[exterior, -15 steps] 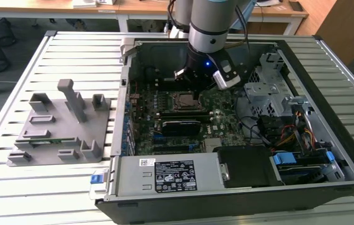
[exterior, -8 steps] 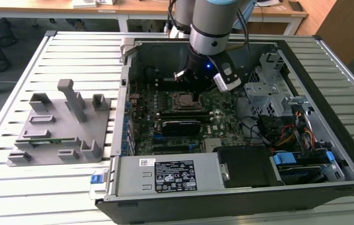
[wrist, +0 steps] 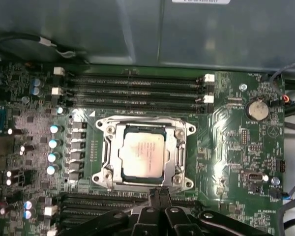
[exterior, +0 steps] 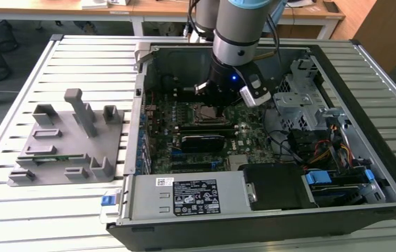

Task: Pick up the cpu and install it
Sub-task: 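Install the second cpu locking lever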

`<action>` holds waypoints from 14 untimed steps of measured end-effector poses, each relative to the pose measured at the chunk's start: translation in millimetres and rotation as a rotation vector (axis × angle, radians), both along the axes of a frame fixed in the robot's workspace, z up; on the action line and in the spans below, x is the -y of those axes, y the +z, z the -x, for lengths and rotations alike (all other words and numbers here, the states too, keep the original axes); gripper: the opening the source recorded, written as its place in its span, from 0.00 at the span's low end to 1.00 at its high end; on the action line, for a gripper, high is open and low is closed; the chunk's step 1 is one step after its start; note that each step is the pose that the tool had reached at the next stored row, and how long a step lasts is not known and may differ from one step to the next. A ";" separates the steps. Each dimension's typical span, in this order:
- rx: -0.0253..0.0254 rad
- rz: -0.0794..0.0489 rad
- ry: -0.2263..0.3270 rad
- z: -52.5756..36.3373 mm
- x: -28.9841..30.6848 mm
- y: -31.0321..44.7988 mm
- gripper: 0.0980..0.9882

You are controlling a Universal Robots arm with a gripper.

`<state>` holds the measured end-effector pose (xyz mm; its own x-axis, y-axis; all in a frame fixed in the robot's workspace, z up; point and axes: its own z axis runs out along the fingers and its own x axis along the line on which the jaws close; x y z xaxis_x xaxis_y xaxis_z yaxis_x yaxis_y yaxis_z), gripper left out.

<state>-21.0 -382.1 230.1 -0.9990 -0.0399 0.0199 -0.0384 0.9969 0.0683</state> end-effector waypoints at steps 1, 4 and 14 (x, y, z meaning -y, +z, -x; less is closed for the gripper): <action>0.0000 0.000 0.000 0.0 2.0 0.0 0.01; 0.0001 0.000 0.000 1.9 5.5 -0.2 0.01; 0.0001 0.000 0.002 34.4 8.0 -1.3 0.01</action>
<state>-55.3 -390.1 228.8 -0.9989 -0.0420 0.0198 -0.0405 0.9968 0.0684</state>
